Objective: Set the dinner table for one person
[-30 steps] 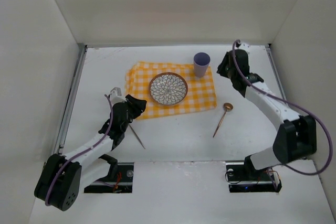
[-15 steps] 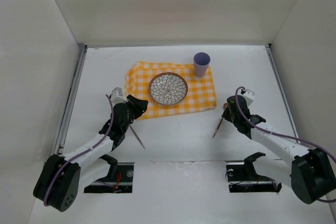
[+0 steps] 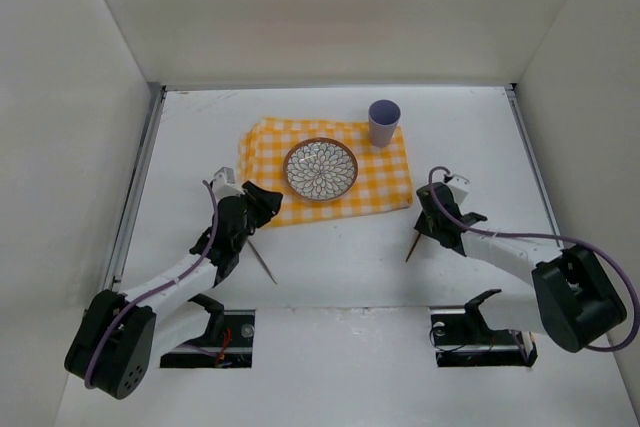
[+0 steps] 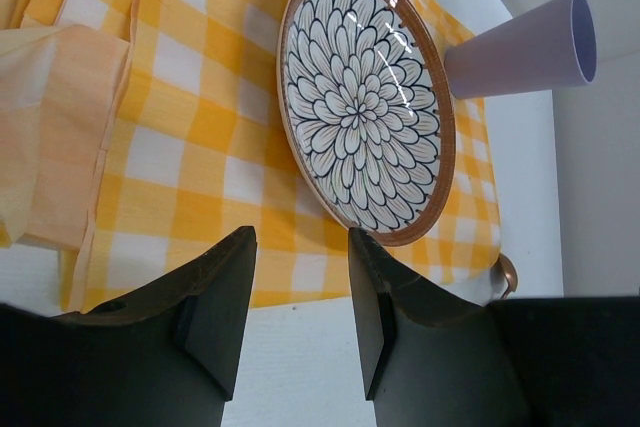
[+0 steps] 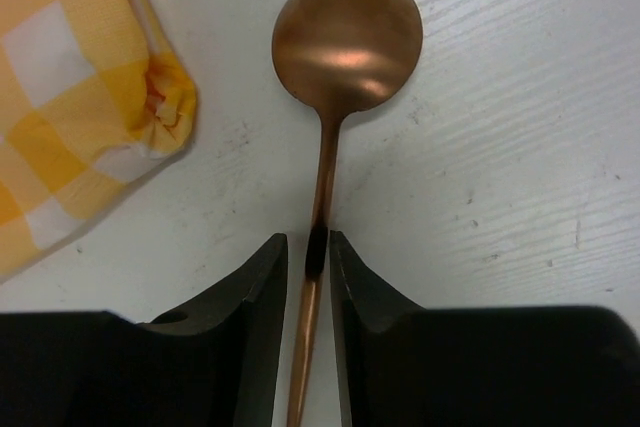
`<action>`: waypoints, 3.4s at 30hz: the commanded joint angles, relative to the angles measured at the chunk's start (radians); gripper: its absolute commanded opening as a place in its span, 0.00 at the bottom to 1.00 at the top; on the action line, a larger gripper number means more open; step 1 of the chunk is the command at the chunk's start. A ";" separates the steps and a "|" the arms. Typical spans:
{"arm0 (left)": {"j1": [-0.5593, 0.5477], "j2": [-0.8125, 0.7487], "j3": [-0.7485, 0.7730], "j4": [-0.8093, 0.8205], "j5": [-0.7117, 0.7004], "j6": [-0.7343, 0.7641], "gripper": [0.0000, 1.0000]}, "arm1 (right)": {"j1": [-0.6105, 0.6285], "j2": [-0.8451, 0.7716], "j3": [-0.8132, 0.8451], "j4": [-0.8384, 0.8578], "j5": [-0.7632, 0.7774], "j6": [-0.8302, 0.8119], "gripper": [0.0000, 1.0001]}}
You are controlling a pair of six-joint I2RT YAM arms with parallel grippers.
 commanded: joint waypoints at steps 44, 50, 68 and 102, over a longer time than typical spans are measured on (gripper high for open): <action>0.044 0.032 -0.004 0.071 0.036 -0.013 0.40 | 0.101 0.453 0.645 0.073 -0.187 -0.347 0.07; 0.048 0.022 -0.007 0.068 0.025 -0.009 0.40 | 0.076 0.547 0.704 0.081 -0.185 -0.364 0.07; 0.050 0.031 -0.007 0.062 -0.006 0.003 0.38 | 0.056 0.616 0.738 0.062 -0.190 -0.341 0.24; -0.267 -0.164 0.240 -1.213 -0.465 -0.285 0.25 | 0.191 -0.028 0.188 0.403 -0.182 -0.209 0.31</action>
